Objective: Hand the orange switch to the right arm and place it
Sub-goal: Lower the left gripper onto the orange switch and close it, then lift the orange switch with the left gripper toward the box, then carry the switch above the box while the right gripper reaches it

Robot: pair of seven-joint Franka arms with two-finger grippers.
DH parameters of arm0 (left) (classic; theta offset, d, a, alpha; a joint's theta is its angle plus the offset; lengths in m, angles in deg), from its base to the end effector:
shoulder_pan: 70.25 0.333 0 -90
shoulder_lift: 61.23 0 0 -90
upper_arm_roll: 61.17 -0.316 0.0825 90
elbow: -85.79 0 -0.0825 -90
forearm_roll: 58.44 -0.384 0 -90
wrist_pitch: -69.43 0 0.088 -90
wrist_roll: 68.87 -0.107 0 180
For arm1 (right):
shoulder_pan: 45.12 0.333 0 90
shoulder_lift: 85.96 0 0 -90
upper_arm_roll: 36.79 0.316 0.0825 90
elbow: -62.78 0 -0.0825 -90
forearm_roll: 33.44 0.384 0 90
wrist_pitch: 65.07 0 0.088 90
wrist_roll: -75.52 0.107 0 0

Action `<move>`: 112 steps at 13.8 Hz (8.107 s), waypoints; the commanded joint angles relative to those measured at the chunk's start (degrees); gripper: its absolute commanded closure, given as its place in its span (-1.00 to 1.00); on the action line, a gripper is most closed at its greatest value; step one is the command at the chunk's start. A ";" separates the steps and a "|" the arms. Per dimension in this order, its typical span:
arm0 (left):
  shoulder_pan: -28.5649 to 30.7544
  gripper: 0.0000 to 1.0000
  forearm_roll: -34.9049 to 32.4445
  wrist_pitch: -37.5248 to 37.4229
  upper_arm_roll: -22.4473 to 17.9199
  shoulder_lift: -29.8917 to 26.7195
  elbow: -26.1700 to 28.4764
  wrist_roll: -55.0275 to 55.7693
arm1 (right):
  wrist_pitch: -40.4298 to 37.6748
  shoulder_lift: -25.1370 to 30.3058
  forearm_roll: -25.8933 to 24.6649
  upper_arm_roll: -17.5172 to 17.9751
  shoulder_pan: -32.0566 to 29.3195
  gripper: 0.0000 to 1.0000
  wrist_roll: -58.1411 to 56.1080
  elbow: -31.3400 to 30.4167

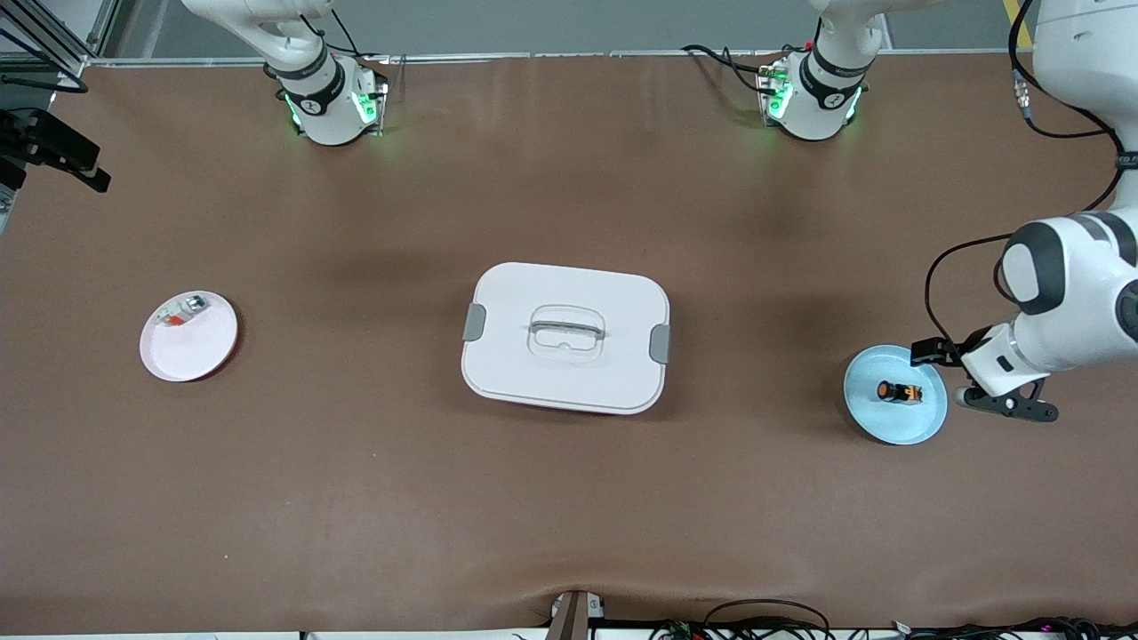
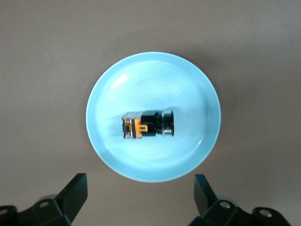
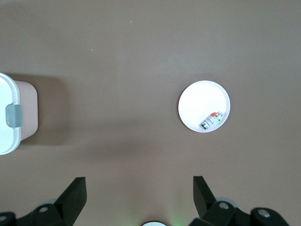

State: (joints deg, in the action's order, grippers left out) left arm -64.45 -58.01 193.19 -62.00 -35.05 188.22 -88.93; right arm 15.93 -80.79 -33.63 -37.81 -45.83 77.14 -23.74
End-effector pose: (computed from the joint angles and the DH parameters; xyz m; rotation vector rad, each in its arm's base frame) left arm 0.6394 0.0733 0.2910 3.0990 -0.3598 -0.1286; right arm 0.5080 -0.0163 0.6869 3.1385 -0.0925 -0.0096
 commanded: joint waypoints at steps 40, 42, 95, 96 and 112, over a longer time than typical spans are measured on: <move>0.01 0.23 3.17 5.53 0.56 13.20 -4.69 1.86 | 0.39 1.50 0.45 0.22 0.44 -1.00 0.75 -1.38; 0.19 0.23 3.17 5.18 0.56 12.68 -4.69 1.51 | 0.48 1.50 0.45 0.22 0.44 -1.00 0.66 -1.38; -21.96 0.21 18.13 9.55 32.03 -9.13 -13.92 135.24 | 5.03 -0.43 14.15 0.22 5.18 -1.00 3.36 -1.19; -23.44 0.21 15.59 11.92 32.03 -8.43 -14.01 138.50 | 7.22 -0.34 15.21 0.31 6.49 -1.00 7.39 -2.59; -26.18 0.21 14.07 17.40 31.68 -7.01 -14.01 141.61 | 41.42 4.14 58.19 0.22 20.47 -1.00 -6.52 -30.46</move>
State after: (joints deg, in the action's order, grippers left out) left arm -90.50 -42.71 209.92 -30.21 -42.30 174.89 51.20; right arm 54.77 -78.73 21.27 -36.86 -26.87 75.68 -50.01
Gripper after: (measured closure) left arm 0.278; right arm 0.000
